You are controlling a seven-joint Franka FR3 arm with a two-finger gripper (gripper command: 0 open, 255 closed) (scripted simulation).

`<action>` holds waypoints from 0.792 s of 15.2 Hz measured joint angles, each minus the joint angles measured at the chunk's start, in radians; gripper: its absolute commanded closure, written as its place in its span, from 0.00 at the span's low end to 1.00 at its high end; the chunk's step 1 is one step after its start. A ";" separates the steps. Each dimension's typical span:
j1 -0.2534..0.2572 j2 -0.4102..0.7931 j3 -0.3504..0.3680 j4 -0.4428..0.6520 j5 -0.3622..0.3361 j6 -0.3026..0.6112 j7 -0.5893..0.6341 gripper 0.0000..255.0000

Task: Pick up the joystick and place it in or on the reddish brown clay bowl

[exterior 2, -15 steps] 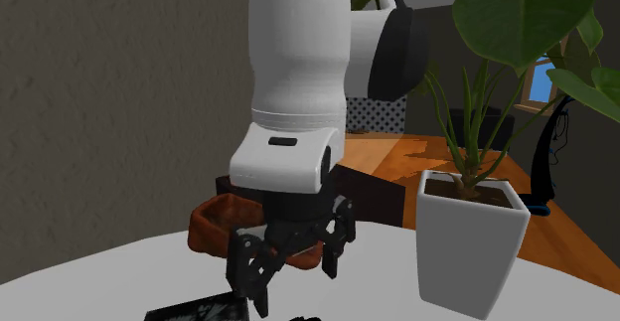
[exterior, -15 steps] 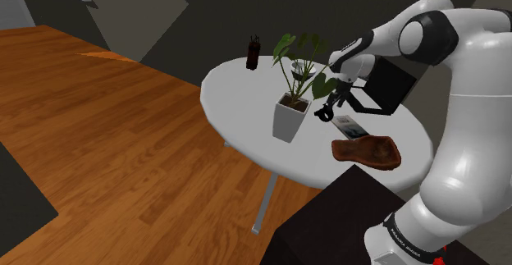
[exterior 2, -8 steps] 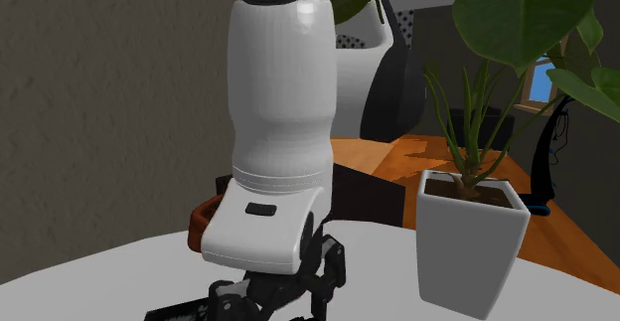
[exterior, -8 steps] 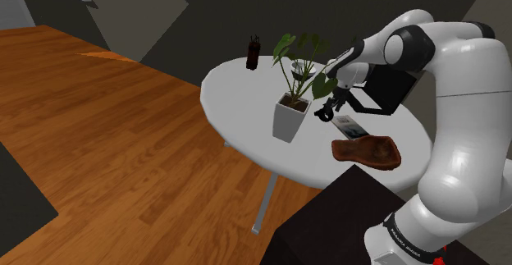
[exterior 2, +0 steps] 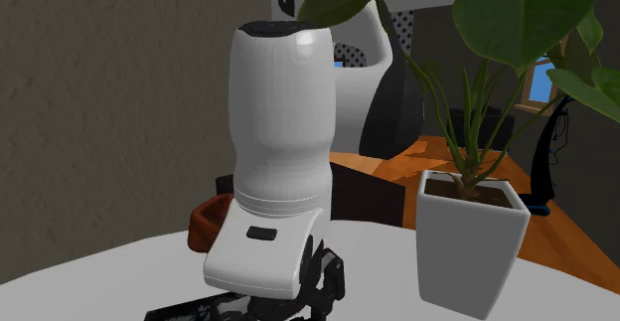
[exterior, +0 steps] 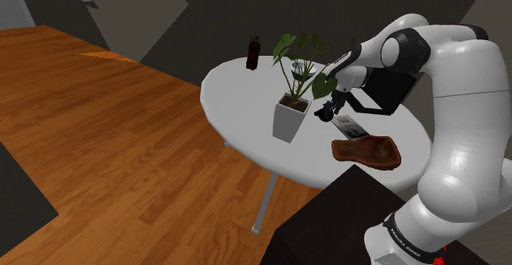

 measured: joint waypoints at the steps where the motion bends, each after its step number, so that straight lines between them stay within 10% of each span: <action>1: 0.000 0.000 0.000 0.000 0.000 0.000 0.000 0.00; 2: 0.000 0.000 0.000 0.000 0.000 0.000 0.000 1.00; 12: -0.001 -0.002 -0.002 0.000 0.000 -0.002 -0.001 1.00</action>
